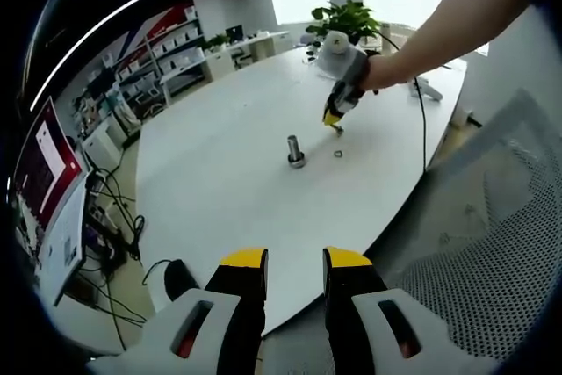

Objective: Place the washer onto the threaded stud by aligning its center hole with the stud, sliding it down to the base, and recovering from edge contact or off-axis alignment until the washer reaches the visible bottom stop.

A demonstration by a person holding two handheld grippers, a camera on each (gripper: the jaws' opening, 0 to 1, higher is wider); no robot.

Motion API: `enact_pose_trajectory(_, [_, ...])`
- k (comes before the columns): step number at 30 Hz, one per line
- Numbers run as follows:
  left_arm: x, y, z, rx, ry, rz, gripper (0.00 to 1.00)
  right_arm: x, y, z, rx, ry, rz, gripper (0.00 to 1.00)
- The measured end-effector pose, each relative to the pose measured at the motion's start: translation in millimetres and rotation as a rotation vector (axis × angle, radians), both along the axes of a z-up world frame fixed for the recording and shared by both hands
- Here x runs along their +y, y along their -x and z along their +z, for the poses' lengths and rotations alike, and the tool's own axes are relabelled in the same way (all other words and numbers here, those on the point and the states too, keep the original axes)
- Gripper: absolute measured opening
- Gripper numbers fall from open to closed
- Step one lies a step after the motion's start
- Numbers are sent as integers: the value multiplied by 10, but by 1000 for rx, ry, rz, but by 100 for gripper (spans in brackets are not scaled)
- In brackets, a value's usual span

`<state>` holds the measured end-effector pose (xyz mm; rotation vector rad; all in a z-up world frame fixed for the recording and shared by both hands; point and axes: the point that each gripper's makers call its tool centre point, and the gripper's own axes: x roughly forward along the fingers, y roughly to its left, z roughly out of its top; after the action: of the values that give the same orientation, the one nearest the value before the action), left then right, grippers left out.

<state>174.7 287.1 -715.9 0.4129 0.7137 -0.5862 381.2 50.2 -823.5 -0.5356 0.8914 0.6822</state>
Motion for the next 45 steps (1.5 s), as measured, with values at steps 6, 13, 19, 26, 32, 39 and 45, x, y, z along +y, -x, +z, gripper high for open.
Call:
enact_pose_trajectory(6, [1, 3, -1, 1, 0, 0, 23, -16, 16, 9, -15, -8, -6, 9])
enact_pose_trajectory(13, [-2, 5, -7, 4, -2, -2, 23, -22, 33, 20, -35, -31, -6, 9])
enact_pose_trajectory(19, [0, 3, -9, 4, -3, -2, 23, -45, 16, 27, -49, -44, -7, 9])
enact_pose_trajectory(26, [-1, 3, -10, 5, -3, -2, 23, -41, 6, 42, -58, -59, -21, 9])
enact_pose_trajectory(32, [-5, 8, -15, 6, -5, -5, 23, -4, 11, 41, -65, -89, -22, 9])
enact_pose_trajectory(39, [-7, 10, -17, 8, -6, -7, 23, 79, 71, 107, -58, -94, -40, 9])
enact_pose_trajectory(45, [-5, 8, -14, 7, -4, -5, 23, 117, 138, 148, -47, -118, -57, 9])
